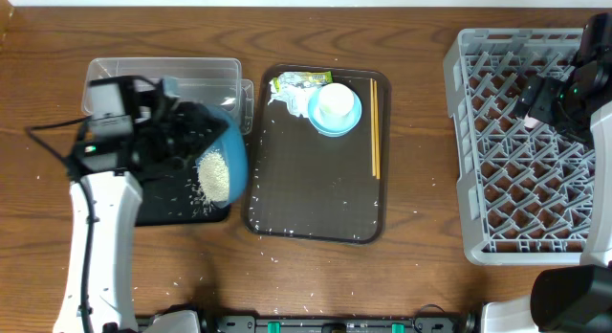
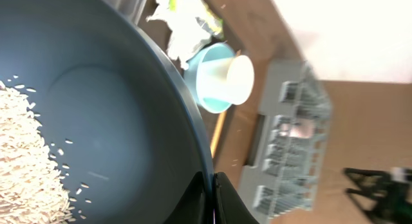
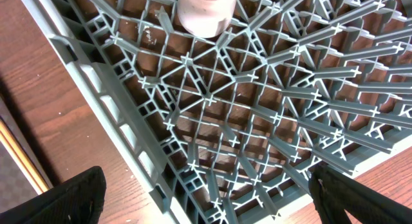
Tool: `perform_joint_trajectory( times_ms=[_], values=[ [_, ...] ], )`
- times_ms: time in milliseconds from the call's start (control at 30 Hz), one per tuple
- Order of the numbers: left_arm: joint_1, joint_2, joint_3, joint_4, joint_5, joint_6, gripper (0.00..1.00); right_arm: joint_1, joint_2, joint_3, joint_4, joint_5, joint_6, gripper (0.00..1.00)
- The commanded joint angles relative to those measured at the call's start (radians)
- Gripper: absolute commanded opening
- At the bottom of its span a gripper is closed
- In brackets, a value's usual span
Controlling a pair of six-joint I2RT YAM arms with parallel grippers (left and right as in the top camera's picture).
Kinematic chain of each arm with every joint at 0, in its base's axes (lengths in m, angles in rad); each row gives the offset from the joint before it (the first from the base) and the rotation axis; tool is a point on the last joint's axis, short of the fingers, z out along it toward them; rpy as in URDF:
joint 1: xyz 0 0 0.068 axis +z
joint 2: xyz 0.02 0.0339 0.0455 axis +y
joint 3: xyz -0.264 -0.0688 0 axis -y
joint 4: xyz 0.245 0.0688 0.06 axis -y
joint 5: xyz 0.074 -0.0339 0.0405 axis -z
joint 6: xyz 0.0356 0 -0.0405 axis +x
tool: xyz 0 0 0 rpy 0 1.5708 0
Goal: Sort waste into correct bins and load items into the dishwasher rack
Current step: 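Lift the teal plate and tip the rice onto the black tray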
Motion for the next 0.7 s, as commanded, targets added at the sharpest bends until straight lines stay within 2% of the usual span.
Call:
perform_joint_trajectory(
  times_ms=[0, 367, 667],
  values=[
    [0.08, -0.028, 0.003, -0.001, 0.187, 0.052, 0.06, -0.002, 0.001, 0.009, 0.0, 0.006, -0.009, 0.99],
    [0.298, -0.026, -0.033, -0.003, 0.412, 0.105, 0.06, -0.002, 0.001, 0.009, 0.0, 0.006, -0.009, 0.99],
    [0.457, -0.026, -0.033, -0.003, 0.589, 0.105, 0.06, -0.002, 0.001, 0.009, 0.0, 0.006, -0.009, 0.99]
  ],
)
